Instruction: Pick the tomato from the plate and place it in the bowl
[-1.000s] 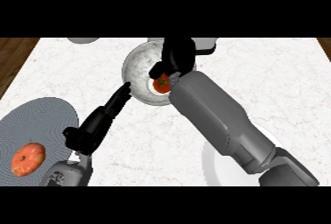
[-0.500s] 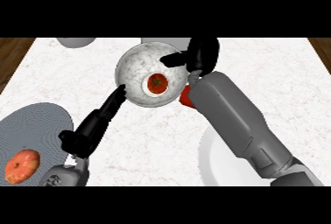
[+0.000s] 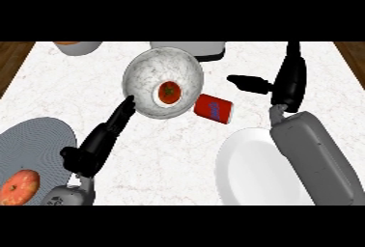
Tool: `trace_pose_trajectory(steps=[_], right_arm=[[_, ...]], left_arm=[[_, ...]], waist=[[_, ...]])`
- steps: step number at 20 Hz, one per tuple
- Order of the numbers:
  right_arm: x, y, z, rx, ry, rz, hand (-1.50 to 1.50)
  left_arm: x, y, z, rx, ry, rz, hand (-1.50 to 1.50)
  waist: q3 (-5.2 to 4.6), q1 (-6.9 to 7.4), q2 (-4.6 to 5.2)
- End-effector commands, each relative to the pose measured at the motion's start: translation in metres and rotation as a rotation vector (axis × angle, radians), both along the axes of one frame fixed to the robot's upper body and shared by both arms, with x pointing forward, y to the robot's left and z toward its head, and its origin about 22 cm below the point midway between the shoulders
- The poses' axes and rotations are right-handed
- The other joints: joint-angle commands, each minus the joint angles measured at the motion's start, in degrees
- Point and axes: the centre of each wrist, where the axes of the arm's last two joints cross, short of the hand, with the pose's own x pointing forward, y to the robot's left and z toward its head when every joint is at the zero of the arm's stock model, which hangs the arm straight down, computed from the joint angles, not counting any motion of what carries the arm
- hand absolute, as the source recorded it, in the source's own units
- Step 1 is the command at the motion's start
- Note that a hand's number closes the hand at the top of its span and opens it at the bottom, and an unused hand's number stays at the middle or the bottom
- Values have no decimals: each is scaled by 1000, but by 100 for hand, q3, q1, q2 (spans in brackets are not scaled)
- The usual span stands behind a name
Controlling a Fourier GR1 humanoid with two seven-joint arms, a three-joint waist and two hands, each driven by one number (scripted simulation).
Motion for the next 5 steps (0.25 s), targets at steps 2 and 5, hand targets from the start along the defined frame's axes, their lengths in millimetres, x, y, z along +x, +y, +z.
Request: trace_pose_trajectory(steps=[2, 5], right_arm=[[-58, -62, -16, 30, 0, 33, -150], [-74, -95, -3, 44, -6, 47, -150]], left_arm=[[11, 6, 6, -12, -3, 10, 0], [-2, 2, 6, 5, -2, 0, 0]], waist=[[1, -23, 18], [-1, 88, 29]])
